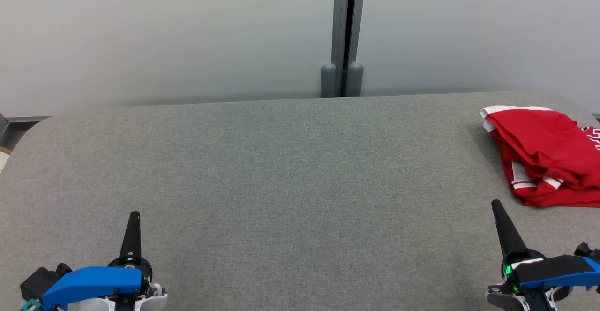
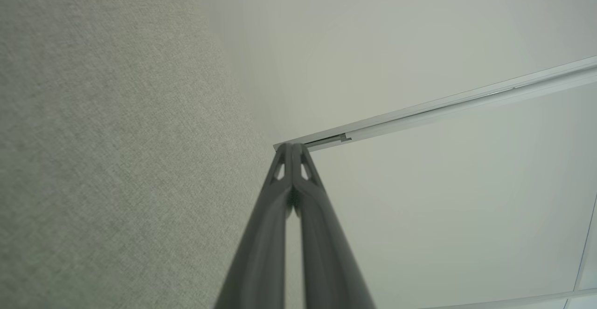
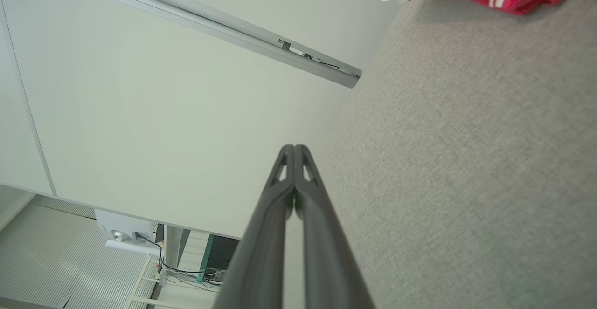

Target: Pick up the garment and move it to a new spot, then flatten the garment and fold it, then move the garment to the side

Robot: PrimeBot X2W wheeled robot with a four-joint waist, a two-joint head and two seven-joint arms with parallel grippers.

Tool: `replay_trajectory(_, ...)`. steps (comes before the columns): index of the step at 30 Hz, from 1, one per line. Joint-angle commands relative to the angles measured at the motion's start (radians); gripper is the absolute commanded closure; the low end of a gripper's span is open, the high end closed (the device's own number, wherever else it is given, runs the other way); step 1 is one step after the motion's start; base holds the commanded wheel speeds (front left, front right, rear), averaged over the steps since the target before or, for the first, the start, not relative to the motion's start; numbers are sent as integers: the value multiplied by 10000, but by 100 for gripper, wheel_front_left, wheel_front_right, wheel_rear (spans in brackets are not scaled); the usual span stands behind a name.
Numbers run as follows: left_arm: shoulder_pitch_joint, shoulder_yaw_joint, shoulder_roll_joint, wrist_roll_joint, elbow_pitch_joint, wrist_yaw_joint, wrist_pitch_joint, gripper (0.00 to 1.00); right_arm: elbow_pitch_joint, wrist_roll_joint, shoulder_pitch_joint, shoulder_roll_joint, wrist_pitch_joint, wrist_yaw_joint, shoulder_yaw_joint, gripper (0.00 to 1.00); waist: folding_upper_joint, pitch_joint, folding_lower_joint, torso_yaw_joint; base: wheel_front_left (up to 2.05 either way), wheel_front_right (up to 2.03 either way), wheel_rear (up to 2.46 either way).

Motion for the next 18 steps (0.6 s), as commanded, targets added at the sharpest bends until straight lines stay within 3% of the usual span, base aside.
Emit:
replay_trajectory(1,-213,92,8,-230,-109,-84,72,100,-32,279,-206,-66,31,5,-3,100,0,1,0,3,0,0,0)
replay_trajectory(18,-356,290,-71,-1433,-227,-121,425,100,83,1700,-346,-73,147,6,-2,100,0,12,-1,27,0,0,0)
